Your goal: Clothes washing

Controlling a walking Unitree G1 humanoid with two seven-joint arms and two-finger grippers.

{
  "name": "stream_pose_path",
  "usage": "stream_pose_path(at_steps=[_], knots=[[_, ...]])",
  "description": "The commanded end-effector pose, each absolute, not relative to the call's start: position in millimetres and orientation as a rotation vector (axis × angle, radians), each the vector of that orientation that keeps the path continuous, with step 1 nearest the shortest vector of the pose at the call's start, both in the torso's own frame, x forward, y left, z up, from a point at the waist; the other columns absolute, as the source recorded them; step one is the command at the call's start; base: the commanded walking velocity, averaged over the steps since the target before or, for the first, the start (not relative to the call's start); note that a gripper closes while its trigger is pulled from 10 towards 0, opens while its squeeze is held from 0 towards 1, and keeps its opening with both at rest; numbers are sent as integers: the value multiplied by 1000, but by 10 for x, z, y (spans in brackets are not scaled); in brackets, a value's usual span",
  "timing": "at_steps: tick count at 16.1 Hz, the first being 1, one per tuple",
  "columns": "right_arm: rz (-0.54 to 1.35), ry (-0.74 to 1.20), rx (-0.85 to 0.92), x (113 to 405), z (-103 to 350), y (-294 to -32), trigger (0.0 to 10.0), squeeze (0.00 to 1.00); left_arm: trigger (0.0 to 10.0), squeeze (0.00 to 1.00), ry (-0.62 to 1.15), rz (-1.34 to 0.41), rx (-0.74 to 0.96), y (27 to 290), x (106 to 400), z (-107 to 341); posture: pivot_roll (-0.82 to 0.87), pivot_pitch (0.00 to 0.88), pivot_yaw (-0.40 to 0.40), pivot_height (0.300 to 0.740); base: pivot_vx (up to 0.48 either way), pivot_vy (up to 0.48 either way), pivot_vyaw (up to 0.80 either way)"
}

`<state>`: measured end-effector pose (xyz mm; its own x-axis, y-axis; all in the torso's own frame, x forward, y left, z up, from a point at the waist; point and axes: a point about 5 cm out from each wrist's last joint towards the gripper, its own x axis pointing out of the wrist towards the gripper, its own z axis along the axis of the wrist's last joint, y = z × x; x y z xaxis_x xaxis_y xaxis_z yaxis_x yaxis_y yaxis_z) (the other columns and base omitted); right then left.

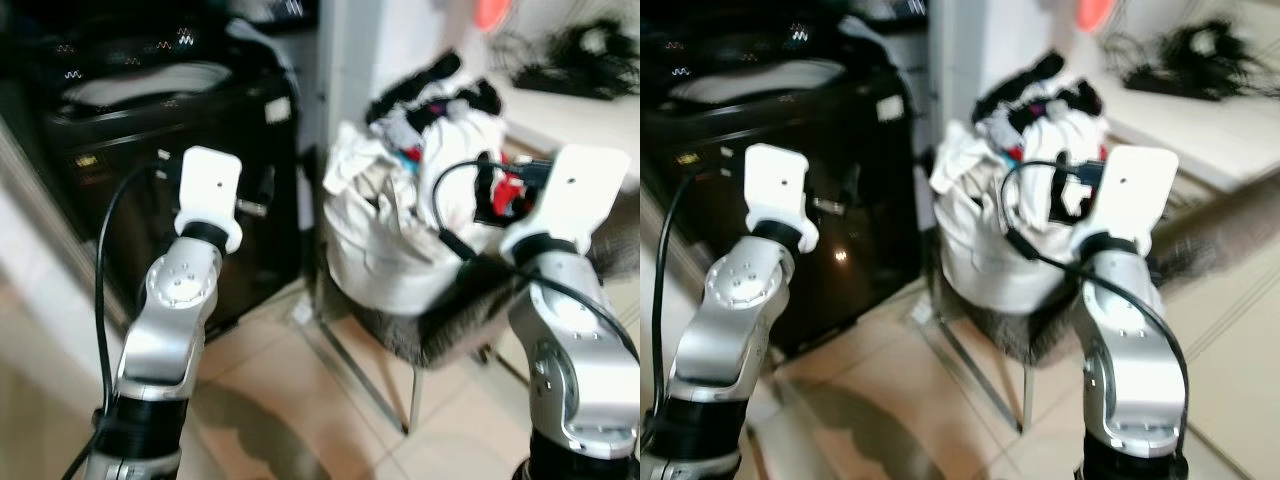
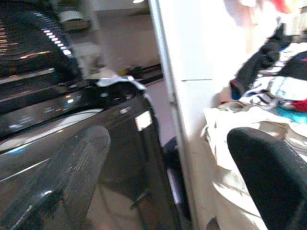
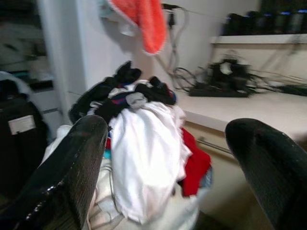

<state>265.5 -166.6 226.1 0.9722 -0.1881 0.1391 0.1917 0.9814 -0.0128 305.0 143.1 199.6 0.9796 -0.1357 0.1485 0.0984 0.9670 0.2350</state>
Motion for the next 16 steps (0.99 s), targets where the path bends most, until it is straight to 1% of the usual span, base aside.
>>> stream_pose_path(at_steps=[1,3,4,5,7,10,11,16], knots=[[-197,-160,-19,2635,2304,-1659,10000,0,10000,0,-182,-124,249,1422,3079,2049,-36,0,25,740,0,412,-800],[-219,-159,-18,2626,2301,-1688,10000,0,10000,0,-206,-114,318,1404,3089,2076,-38,0,27,740,0,-480,-800],[-234,-159,-29,2619,2297,-1711,10000,0,10000,0,-206,-116,321,1387,3092,2079,-38,0,27,740,0,-480,-800],[-250,-161,-43,2615,2293,-1736,10000,0,10000,0,-194,-113,292,1381,3089,2067,-37,0,24,740,0,-480,0],[-247,-152,-42,2622,2284,-1742,10000,0,10000,0,-176,-89,228,1394,3082,2059,-34,0,20,740,0,0,0],[-173,-86,-52,2649,2194,-1670,10000,0,10000,0,-180,-111,241,1397,3075,2051,-24,0,9,740,0,0,0],[-154,-81,-60,2650,2166,-1641,10000,0,10000,0,-183,-99,201,1422,3056,2046,-24,0,9,740,379,0,0],[-137,-126,-52,2642,2236,-1627,10000,0,10000,0,-180,-83,170,1459,3051,2041,-23,0,5,740,452,0,0]])
